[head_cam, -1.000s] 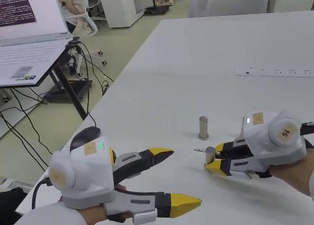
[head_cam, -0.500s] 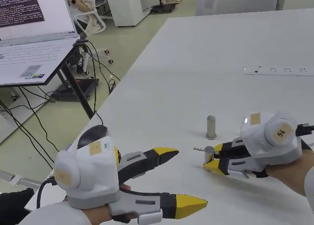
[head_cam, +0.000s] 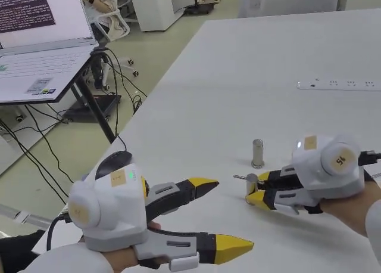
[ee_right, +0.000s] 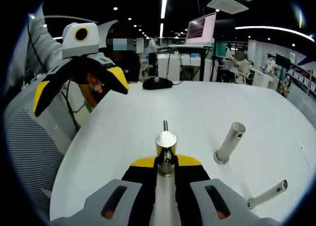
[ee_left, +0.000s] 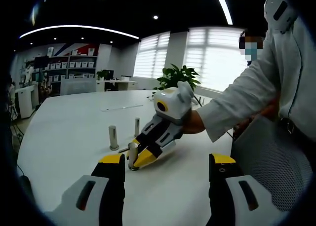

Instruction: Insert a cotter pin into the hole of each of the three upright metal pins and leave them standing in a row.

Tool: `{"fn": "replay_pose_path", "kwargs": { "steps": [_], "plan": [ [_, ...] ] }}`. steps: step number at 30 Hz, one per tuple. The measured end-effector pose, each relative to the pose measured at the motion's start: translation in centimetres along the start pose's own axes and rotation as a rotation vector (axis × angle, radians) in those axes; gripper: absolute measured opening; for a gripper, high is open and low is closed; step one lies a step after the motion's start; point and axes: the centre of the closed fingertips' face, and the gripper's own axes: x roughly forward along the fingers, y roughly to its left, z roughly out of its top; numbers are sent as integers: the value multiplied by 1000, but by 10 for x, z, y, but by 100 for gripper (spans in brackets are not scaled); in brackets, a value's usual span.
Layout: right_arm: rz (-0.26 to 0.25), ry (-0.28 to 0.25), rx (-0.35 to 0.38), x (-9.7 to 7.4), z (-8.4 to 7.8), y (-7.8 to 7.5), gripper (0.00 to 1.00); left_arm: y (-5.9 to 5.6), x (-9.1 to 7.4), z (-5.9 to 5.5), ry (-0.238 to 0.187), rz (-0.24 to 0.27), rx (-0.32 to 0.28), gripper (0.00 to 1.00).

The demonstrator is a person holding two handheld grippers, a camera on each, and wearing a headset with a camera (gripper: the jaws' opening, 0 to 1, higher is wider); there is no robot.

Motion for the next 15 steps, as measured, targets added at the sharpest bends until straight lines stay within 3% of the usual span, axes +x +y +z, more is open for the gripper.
{"fn": "replay_pose_path", "kwargs": {
  "steps": [15],
  "plan": [
    [6,-4,-12,2,0,4,19,0,1,-1,3,-2,0,68]
  ]
}}
